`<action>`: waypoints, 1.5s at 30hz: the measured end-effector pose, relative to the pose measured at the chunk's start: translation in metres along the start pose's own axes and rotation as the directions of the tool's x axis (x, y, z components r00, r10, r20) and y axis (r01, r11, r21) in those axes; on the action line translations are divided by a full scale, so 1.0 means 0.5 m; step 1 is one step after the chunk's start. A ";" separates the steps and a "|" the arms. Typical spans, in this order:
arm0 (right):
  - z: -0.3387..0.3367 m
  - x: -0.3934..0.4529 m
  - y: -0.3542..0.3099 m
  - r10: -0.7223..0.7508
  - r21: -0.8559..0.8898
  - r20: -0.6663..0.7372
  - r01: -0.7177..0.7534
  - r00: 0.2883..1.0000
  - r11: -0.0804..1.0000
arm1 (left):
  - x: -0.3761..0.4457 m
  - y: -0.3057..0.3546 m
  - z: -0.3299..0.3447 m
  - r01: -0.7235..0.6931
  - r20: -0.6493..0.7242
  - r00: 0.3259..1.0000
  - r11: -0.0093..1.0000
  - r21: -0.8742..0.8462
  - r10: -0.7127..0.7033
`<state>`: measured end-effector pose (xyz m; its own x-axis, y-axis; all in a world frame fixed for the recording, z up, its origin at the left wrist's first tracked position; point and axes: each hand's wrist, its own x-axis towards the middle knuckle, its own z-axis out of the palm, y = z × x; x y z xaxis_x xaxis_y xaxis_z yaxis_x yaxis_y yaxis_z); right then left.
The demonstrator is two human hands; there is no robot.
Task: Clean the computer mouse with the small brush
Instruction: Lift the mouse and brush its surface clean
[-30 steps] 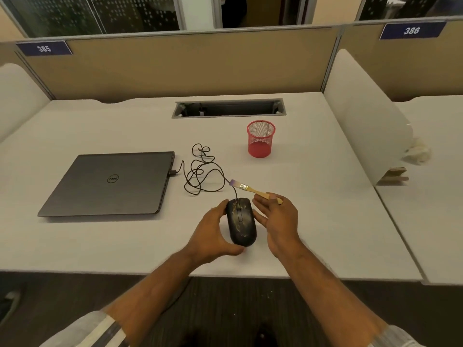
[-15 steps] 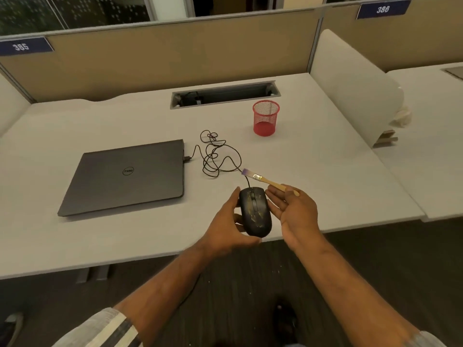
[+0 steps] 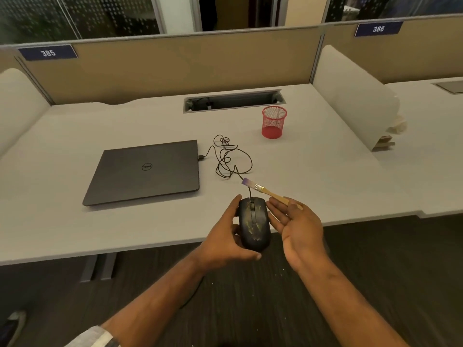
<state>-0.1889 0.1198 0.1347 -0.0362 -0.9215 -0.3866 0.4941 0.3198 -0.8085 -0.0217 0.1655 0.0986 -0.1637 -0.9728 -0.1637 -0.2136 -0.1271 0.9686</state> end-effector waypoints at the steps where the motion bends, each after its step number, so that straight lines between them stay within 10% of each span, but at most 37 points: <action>1: -0.005 -0.004 -0.003 -0.003 -0.007 0.016 0.003 1.000 1.000 | -0.004 0.002 0.006 -0.001 -0.003 1.000 1.000 -0.017 0.001; 15: -0.172 -0.012 -0.145 -0.164 -0.246 0.031 0.167 0.986 0.955 | -0.035 -0.005 0.180 0.074 -0.166 0.980 0.975 -0.210 -0.110; 45: -0.145 -0.074 -0.122 -0.429 -0.631 0.423 0.599 0.798 0.492 | -0.112 0.011 0.160 0.106 -0.139 0.980 0.966 -0.235 -0.141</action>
<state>-0.2805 0.1504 0.1661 0.1266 -0.9659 0.2259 -0.3268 -0.2557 -0.9099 -0.0906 0.2346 0.0981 0.0030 -0.9625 -0.2712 0.0023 -0.2712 0.9625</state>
